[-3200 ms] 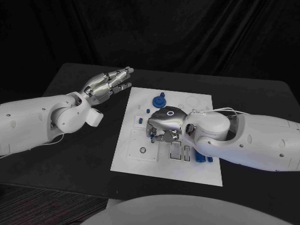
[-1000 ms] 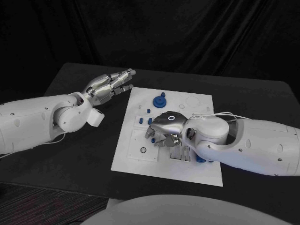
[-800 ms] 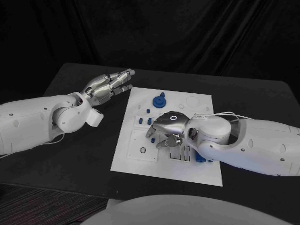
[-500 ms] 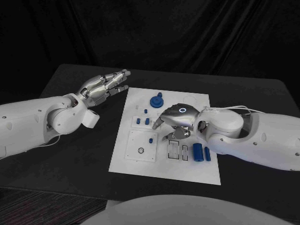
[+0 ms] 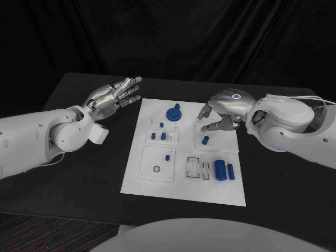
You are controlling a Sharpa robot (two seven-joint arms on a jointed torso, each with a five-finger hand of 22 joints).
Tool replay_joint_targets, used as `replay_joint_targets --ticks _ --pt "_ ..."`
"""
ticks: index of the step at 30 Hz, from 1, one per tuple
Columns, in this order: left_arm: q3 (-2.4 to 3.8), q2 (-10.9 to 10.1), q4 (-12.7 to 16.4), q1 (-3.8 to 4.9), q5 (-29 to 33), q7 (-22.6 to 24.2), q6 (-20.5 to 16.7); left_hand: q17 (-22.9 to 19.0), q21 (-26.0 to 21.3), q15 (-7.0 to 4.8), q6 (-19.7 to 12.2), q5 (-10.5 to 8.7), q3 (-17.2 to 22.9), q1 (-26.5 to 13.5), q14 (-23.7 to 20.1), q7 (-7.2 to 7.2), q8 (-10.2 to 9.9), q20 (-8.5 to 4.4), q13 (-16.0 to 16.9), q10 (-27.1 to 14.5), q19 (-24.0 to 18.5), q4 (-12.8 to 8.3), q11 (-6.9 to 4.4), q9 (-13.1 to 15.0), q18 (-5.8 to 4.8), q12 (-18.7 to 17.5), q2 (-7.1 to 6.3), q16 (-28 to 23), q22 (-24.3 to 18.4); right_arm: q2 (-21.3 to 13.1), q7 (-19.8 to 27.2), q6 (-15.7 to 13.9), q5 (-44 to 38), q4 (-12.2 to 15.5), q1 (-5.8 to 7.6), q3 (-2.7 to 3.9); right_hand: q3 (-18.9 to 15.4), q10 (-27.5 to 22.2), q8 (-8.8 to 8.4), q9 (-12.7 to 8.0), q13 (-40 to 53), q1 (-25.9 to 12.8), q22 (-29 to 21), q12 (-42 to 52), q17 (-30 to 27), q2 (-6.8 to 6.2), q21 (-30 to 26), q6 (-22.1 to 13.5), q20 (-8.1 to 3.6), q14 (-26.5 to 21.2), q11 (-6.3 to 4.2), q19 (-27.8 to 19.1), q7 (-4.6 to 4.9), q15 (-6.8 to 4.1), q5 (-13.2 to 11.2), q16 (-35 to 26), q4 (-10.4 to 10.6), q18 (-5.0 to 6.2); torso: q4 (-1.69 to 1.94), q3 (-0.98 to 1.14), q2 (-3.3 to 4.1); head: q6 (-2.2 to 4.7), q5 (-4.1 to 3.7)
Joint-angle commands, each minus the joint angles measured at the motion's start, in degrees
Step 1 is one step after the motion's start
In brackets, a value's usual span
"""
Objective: Assemble the parts on the task board
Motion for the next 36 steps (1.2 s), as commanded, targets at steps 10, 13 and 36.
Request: replay_joint_targets --ticks 10,13,36 --pt "0.05 0.37 -0.06 -0.26 0.45 2.3 -0.07 -0.08 -0.24 -1.01 0.83 0.08 0.05 0.26 -0.11 1.18 -0.01 -0.37 -0.07 -0.01 -0.33 -0.15 0.22 0.12 0.43 0.21 0.22 -0.21 -0.49 -1.58 -1.1 5.32 -0.4 -1.55 -1.43 -0.02 0.4 1.07 -1.24 -0.19 0.04 1.05 6.86 -1.54 -1.83 -1.47 0.26 -1.15 0.34 -0.07 0.02 0.48 -0.61 0.24 -1.95 -0.92 -0.34 -0.94 0.07 0.04 0.17 -0.01 -0.07" --pt "0.05 0.41 -0.09 -0.31 0.45 2.21 0.01 -0.08 -0.21 -0.99 0.91 1.9 0.52 1.03 -0.11 1.45 0.0 -0.21 -0.08 -0.05 -0.3 -0.14 0.39 0.11 0.49 0.18 0.6 -0.21 -0.42 -1.67 -0.53 5.05 -0.4 -1.61 -1.82 -0.02 0.4 2.68 -1.4 -0.18 0.09 1.39 7.06 -1.54 -1.69 -1.61 1.39 -1.28 0.03 0.71 -0.42 1.14 -0.58 -0.16 -2.07 -0.83 -0.14 -1.08 0.05 0.03 0.17 -0.01 -0.1" --pt "0.05 0.4 -0.25 -0.57 0.45 1.82 0.6 -0.08 -0.11 -0.63 1.93 5.61 1.36 2.75 -0.11 2.12 0.27 0.18 -0.07 -0.02 -0.19 -0.23 0.85 0.23 0.55 0.21 1.23 -0.21 -0.16 -1.21 2.38 5.52 -0.41 -2.14 -4.7 -0.03 0.28 6.13 -1.64 -0.2 0.04 5.11 7.19 -4.65 -2.27 -3.36 1.95 -5.48 -0.86 2.01 -1.23 1.93 -2.33 -1.0 -2.61 -1.91 -0.69 -1.26 0.03 -0.03 0.09 -0.01 -0.25"
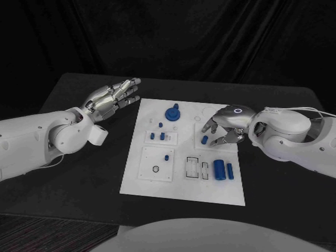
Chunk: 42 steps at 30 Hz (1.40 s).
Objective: Assemble the parts on the task board
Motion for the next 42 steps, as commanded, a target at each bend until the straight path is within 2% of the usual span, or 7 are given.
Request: replay_joint_targets --ticks 1,10,14,16,22,29,42 --pt "0.05 0.11 0.04 -0.1 0.44 0.91 0.65 -0.08 -0.11 -0.13 0.47 0.4 0.3 0.7 -0.02 0.27 0.27 0.4 -0.07 0.0 0.02 0.01 0.44 0.1 0.55 0.21 -0.15 -0.21 0.08 0.37 1.0 0.71 -0.41 -0.23 -0.42 0.02 0.38 0.66 0.25 0.1 0.02 0.99 7.2 -0.3 -0.08 0.29 -0.21 -0.26 -0.06 0.15 0.0 -0.13 -0.07 -0.02 0.0 -0.3 -0.13 -0.33 -0.02 -0.03 -0.02 -0.01 0.22" --pt "0.05 0.07 0.11 -0.18 0.44 0.65 0.93 -0.08 -0.09 -0.08 1.01 0.97 0.45 1.01 -0.02 0.52 0.44 0.5 -0.06 0.03 0.05 0.02 0.63 0.17 0.55 0.24 -0.07 -0.21 0.14 1.34 1.38 0.01 -0.4 -0.75 -0.95 0.02 1.08 2.33 1.64 0.55 0.03 4.09 7.29 -0.83 0.16 2.14 -0.19 2.84 -0.15 0.32 -0.14 0.01 0.05 -0.1 0.58 -0.26 -0.3 -0.36 0.01 -0.01 -0.02 -0.01 0.37" --pt "0.05 -0.09 0.22 -0.19 0.44 0.49 0.97 -0.08 -0.06 0.03 1.57 1.71 0.65 1.36 -0.02 0.72 0.63 0.6 -0.04 0.09 0.09 -0.02 0.78 0.24 0.57 0.28 0.08 -0.21 0.23 1.9 1.64 -0.34 -0.4 -1.06 -1.06 0.02 1.31 3.31 2.29 0.71 0.0 5.35 7.39 -1.19 0.4 2.61 0.19 4.68 -0.33 0.56 -0.38 0.23 1.37 -0.34 0.95 -0.11 -0.19 -0.4 0.03 0.0 0.0 -0.01 0.26" --pt "0.05 -0.16 0.27 -0.19 0.44 0.4 0.98 -0.08 -0.04 0.07 1.86 2.16 0.75 1.56 -0.02 0.83 0.73 0.65 -0.03 0.11 0.11 -0.05 0.88 0.27 0.57 0.3 0.12 -0.21 0.27 2.2 1.75 -0.35 -0.4 -1.21 -1.09 0.02 1.46 4.12 2.7 0.8 -0.04 6.16 7.42 -1.46 0.62 2.7 0.32 5.97 -0.46 0.78 -0.55 0.39 3.03 -0.48 0.94 0.02 -0.05 -0.44 0.05 -0.03 0.01 -0.01 0.19" --pt "0.05 -0.23 0.37 -0.2 0.44 0.23 1.03 -0.08 -0.01 0.19 2.31 2.97 0.95 1.96 -0.02 1.04 0.91 0.73 -0.03 0.13 0.15 -0.1 1.05 0.31 0.57 0.31 0.2 -0.21 0.32 2.72 1.85 -0.57 -0.4 -1.39 -1.12 0.02 2.42 5.47 4.01 1.24 -0.11 8.74 7.45 -2.21 0.6 3.35 0.35 9.65 -0.82 0.88 -0.96 0.5 3.91 -0.9 0.76 -0.13 -0.18 -0.44 0.08 -0.03 0.02 -0.01 0.18" --pt "0.05 -0.11 0.35 -0.21 0.44 0.01 1.18 -0.08 0.0 0.25 2.48 3.6 1.23 2.26 -0.02 1.18 1.02 0.82 -0.02 0.13 0.17 -0.09 1.19 0.32 0.57 0.32 0.51 -0.21 0.35 2.93 1.5 -2.79 -0.4 -1.49 -1.14 0.03 3.61 8.15 5.96 2.41 0.03 11.48 7.52 -2.31 0.86 4.23 0.53 14.55 -1.14 1.0 -1.47 0.59 3.95 -1.17 0.77 -0.09 -0.74 -0.49 -0.05 -0.04 0.09 -0.01 0.33" --pt "0.05 0.08 0.07 -0.27 0.44 -0.61 1.63 -0.08 0.02 0.34 2.55 4.28 1.47 2.51 -0.02 1.26 1.1 0.89 -0.03 0.11 0.2 -0.12 1.26 0.32 0.57 0.32 0.77 -0.21 0.38 2.85 0.99 -5.2 -0.4 -1.06 -1.14 0.03 3.47 10.55 6.51 3.18 0.03 12.09 7.57 -2.4 1.27 3.93 0.73 16.83 -1.46 1.13 -1.99 0.64 3.69 -1.56 1.48 0.12 -0.56 -0.51 0.03 -0.06 -0.04 -0.01 0.33"
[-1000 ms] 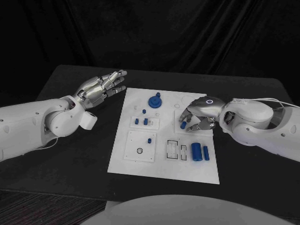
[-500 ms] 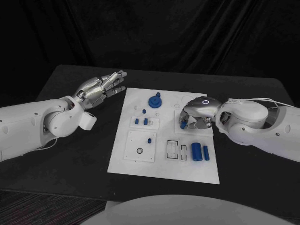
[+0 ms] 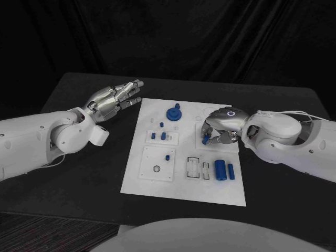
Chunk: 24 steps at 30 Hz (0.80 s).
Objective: Assemble the parts on the task board
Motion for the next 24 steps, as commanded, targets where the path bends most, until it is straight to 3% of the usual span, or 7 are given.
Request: replay_joint_targets --ticks 1,5,16,20,24 --pt "0.05 0.14 -0.01 -0.11 0.44 0.14 0.97 -0.07 0.02 0.34 0.5 0.28 0.37 0.52 -0.02 0.04 0.21 0.27 -0.03 -0.01 -0.02 0.04 0.32 0.1 0.58 0.32 0.15 -0.21 0.08 -0.09 -0.37 -2.42 -0.4 0.29 -0.05 0.1 0.07 0.46 0.25 1.17 0.0 0.81 7.55 -0.18 0.13 0.18 0.32 1.07 -0.4 -0.03 -0.02 -0.01 -0.61 -0.4 1.01 0.11 0.14 -0.53 0.04 -0.06 -0.05 -0.01 -0.06" --pt "0.05 0.23 -0.17 -0.15 0.44 -0.09 1.15 -0.07 0.02 0.36 0.52 0.54 0.44 0.61 -0.02 0.06 0.23 0.3 -0.03 -0.01 -0.01 0.02 0.34 0.1 0.58 0.32 0.21 -0.21 0.08 -0.14 -0.67 -2.09 -0.4 0.29 -0.05 0.1 0.21 0.8 0.16 1.43 -0.05 1.21 7.56 -0.64 0.26 -0.08 0.33 1.51 -0.52 -0.01 -0.08 -0.02 -0.63 -0.46 3.93 0.15 0.05 -0.55 0.03 -0.04 -0.06 -0.01 -0.03" --pt "0.05 0.45 -0.39 -0.3 0.44 -0.56 1.71 -0.07 0.08 0.52 0.89 1.34 0.75 0.9 -0.02 0.2 0.39 0.46 -0.04 -0.03 0.07 -0.02 0.49 0.15 0.59 0.31 0.44 -0.21 0.24 0.11 -1.8 0.78 -0.4 -0.14 -0.05 0.1 0.27 0.6 -0.53 1.38 -0.11 1.45 7.45 -1.22 -0.29 -0.48 -0.22 0.81 -0.5 -0.16 0.12 -0.2 -0.31 -0.37 4.64 -0.32 0.01 -0.49 -0.03 -0.04 -0.06 -0.01 -0.1" --pt "0.05 0.53 -0.44 -0.33 0.44 -0.58 1.71 -0.07 0.08 0.51 1.21 1.53 0.81 0.98 -0.02 0.26 0.5 0.51 -0.04 -0.05 0.07 -0.05 0.54 0.19 0.6 0.3 0.44 -0.21 0.23 0.19 -2.43 2.72 -0.4 -0.29 -0.05 0.09 0.24 -1.64 -2.99 0.57 -0.22 1.11 6.84 -2.25 -2.03 -1.34 -3.19 -2.71 0.03 -1.14 1.16 -1.24 0.87 0.49 4.6 -1.91 0.66 -0.17 0.01 -0.04 -0.03 -0.01 -0.11" --pt "0.05 0.53 -0.47 -0.34 0.44 -0.62 1.71 -0.07 0.08 0.46 1.35 1.58 0.83 1.02 -0.02 0.28 0.54 0.52 -0.04 -0.05 0.08 -0.06 0.57 0.21 0.59 0.3 0.43 -0.21 0.23 0.13 -2.79 3.75 -0.4 -0.3 -0.05 0.09 -0.13 -4.76 -5.24 -0.39 -0.27 0.03 6.51 -2.29 -3.0 -2.14 -4.89 -6.49 0.54 -1.9 1.84 -1.96 1.17 1.09 3.69 -2.79 1.19 0.04 0.04 -0.03 0.0 -0.01 -0.16"
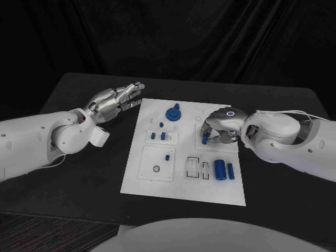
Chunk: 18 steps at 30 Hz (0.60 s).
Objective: Assemble the parts on the task board
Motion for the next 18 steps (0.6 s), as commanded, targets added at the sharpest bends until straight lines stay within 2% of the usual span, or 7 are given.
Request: replay_joint_targets --ticks 1,4,8,10,13,15,18 --pt "0.05 0.09 0.04 -0.09 0.44 0.42 0.8 -0.09 0.08 0.46 0.39 0.25 0.36 0.59 -0.02 0.0 0.27 0.52 -0.04 0.07 0.08 0.1 0.45 0.09 0.59 0.3 0.0 -0.21 0.07 -0.07 -2.02 2.4 -0.42 -0.03 -0.05 0.04 -0.65 -4.35 -1.67 -1.13 -0.04 -1.63 6.25 -0.12 -0.91 -1.36 -1.87 -3.18 -0.28 -1.03 0.48 -1.08 0.1 -0.53 -1.51 -0.95 0.02 0.47 0.03 0.01 0.06 -0.01 -0.04" --pt "0.05 0.08 0.0 -0.1 0.44 0.38 0.83 -0.09 0.08 0.46 0.39 0.25 0.36 0.59 -0.02 0.0 0.27 0.52 -0.04 0.07 0.08 0.1 0.45 0.09 0.59 0.3 0.0 -0.21 0.07 -0.12 -2.05 2.61 -0.42 0.01 -0.05 0.04 -1.24 -6.28 -1.81 -1.6 0.1 -2.48 6.11 0.19 -1.19 -1.56 -2.69 -5.19 -0.23 -1.4 0.79 -1.43 -0.3 -0.48 -2.5 -1.2 -0.07 0.48 0.02 0.04 0.09 -0.01 -0.04" --pt "0.05 0.07 -0.04 -0.11 0.44 0.35 0.88 -0.09 0.08 0.44 0.51 0.33 0.38 0.64 -0.02 0.03 0.31 0.53 -0.04 0.07 0.08 0.09 0.48 0.1 0.59 0.3 -0.01 -0.21 0.07 -0.16 -1.82 2.37 -0.42 0.13 -0.06 0.04 -1.55 -6.73 -1.56 -1.6 0.16 -2.92 6.18 0.41 -0.97 -1.53 -2.46 -5.25 -0.25 -1.39 0.79 -1.37 -0.41 -0.69 -3.17 -1.01 -0.03 0.44 0.04 0.01 0.03 -0.01 0.0" --pt "0.05 0.08 -0.06 -0.11 0.44 0.33 0.94 -0.09 0.08 0.44 0.51 0.33 0.38 0.64 -0.02 0.03 0.31 0.53 -0.04 0.07 0.08 0.09 0.48 0.1 0.59 0.3 -0.01 -0.21 0.07 -0.11 -1.56 2.02 -0.42 0.18 -0.07 0.04 -1.64 -6.51 -1.06 -1.4 0.28 -2.94 6.25 0.95 -0.57 -1.27 -2.22 -4.52 -0.33 -1.29 0.66 -1.25 -1.04 -0.77 -3.32 -0.67 -0.11 0.41 0.02 0.0 0.03 -0.01 0.05" --pt "0.05 0.13 -0.1 -0.12 0.44 0.3 0.99 -0.09 0.08 0.42 0.66 0.45 0.43 0.7 -0.02 0.06 0.38 0.54 -0.04 0.07 0.09 0.06 0.52 0.12 0.59 0.3 0.01 -0.21 0.07 -0.08 -1.24 1.51 -0.41 0.22 -0.09 0.04 -1.63 -6.04 -0.56 -1.19 0.4 -2.83 6.34 1.49 -0.16 -1.04 -1.84 -3.76 -0.38 -1.15 0.52 -1.1 -1.32 -0.86 -3.24 -0.31 -0.16 0.35 -0.06 0.01 0.02 -0.01 0.12" --pt "0.05 0.16 -0.15 -0.12 0.44 0.28 1.02 -0.09 0.08 0.42 0.66 0.45 0.43 0.7 -0.02 0.06 0.38 0.54 -0.04 0.07 0.09 0.06 0.52 0.12 0.59 0.3 0.01 -0.21 0.07 -0.06 -1.1 1.39 -0.41 0.23 -0.1 0.04 -1.56 -5.47 0.58 -0.66 0.48 -2.55 6.43 2.15 0.26 -0.72 -1.48 -2.0 -0.48 -1.0 0.34 -0.93 -1.77 -0.96 -3.1 0.07 -0.24 0.29 -0.05 0.0 0.0 -0.01 0.15" --pt "0.05 0.19 -0.22 -0.13 0.44 0.25 1.06 -0.09 0.09 0.43 0.76 0.54 0.48 0.75 -0.02 0.09 0.42 0.56 -0.04 0.08 0.09 0.05 0.54 0.13 0.59 0.31 0.02 -0.21 0.07 -0.02 -0.89 1.28 -0.41 0.25 -0.12 0.04 -1.5 -4.81 1.45 -0.18 0.55 -2.21 6.53 2.76 0.49 -0.5 -1.05 -0.72 -0.59 -0.9 0.08 -0.76 -1.85 -1.1 -2.98 0.28 -0.33 0.23 0.01 -0.02 0.02 -0.01 0.17"
